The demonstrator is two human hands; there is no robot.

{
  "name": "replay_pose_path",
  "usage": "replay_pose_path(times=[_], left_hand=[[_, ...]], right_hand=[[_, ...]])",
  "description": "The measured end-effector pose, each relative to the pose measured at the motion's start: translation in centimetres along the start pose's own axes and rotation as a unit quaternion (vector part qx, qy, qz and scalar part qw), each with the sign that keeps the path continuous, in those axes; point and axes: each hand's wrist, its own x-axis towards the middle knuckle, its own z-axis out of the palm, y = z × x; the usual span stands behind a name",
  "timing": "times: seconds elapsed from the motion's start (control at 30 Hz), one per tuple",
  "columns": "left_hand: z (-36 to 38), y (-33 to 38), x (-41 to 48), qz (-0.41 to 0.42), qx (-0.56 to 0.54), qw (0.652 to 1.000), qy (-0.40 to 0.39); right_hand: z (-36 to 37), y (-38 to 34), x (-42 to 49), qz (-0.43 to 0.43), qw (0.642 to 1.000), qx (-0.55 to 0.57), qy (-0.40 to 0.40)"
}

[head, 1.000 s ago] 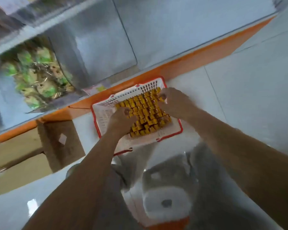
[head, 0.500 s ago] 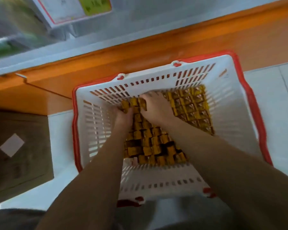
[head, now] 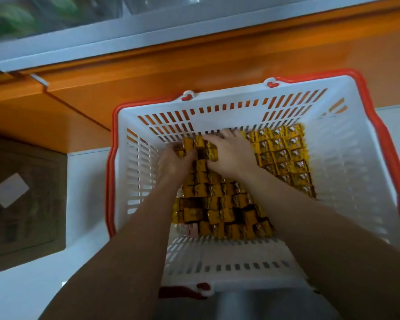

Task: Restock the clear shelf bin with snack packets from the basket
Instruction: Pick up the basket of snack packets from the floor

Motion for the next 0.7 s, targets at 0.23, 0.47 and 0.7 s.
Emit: replay_pose_path(times=[0.23, 0.47, 0.7], left_hand=[[-1.3, -0.4, -1.3, 0.032, -0.103, 0.992, -0.066], [-1.6, -1.8, -0.6, 0.087, -0.068, 0.990, -0.087], [-1.8, -1.9, 0.3, 0.112, -0.049, 0.990, -0.074]], right_hand=[[0.8, -1.5, 0.4, 0.031, 0.999, -0.031, 0.021], [0.6, -0.5, 0.0, -0.064, 0.995, -0.019, 0.068], [-0.6, -2.0, 2.0, -0.058, 0.996, -0.013, -0.066]])
